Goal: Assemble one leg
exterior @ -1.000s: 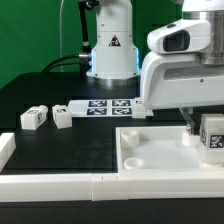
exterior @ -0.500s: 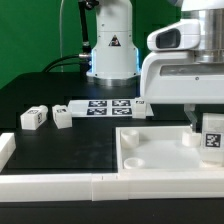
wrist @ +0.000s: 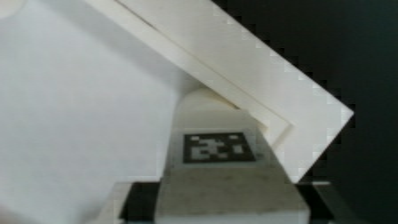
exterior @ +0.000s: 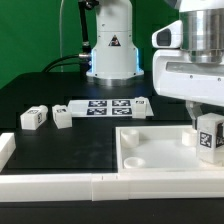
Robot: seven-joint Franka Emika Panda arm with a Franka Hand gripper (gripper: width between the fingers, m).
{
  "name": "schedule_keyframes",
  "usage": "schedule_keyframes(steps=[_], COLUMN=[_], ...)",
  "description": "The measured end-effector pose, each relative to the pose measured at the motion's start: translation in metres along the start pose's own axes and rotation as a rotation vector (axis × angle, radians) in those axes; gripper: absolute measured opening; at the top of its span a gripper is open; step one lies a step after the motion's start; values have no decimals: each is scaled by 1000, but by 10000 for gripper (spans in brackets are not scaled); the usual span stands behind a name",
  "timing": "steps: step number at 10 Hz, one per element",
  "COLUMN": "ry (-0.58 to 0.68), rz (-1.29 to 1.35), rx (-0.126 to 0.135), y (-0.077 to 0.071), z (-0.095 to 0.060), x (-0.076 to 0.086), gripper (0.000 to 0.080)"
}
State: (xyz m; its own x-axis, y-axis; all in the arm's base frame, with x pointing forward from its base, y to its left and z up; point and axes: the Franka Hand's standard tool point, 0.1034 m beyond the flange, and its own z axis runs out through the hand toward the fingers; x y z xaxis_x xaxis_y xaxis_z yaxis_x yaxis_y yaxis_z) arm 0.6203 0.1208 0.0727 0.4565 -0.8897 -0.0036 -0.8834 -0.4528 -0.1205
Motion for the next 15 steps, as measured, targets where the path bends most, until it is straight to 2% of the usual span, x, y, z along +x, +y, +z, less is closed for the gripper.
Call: schedule_keyframes(steps=[2, 5, 6, 7, 8, 9, 11, 15], ry=[-2, -8, -9, -9, -9, -9, -11, 0], rz=[278, 278, 268, 186, 36, -114, -350, -824], rx=[2, 5, 4, 7, 7, 7, 8, 3], y=[-1, -1, -1, -1, 0, 1, 0, -2], z=[1, 1, 1, 2, 3, 3, 4, 2], x=[0, 1, -1, -5, -5, -4, -8, -6], gripper=[290, 290, 448, 573, 573, 634, 645, 649])
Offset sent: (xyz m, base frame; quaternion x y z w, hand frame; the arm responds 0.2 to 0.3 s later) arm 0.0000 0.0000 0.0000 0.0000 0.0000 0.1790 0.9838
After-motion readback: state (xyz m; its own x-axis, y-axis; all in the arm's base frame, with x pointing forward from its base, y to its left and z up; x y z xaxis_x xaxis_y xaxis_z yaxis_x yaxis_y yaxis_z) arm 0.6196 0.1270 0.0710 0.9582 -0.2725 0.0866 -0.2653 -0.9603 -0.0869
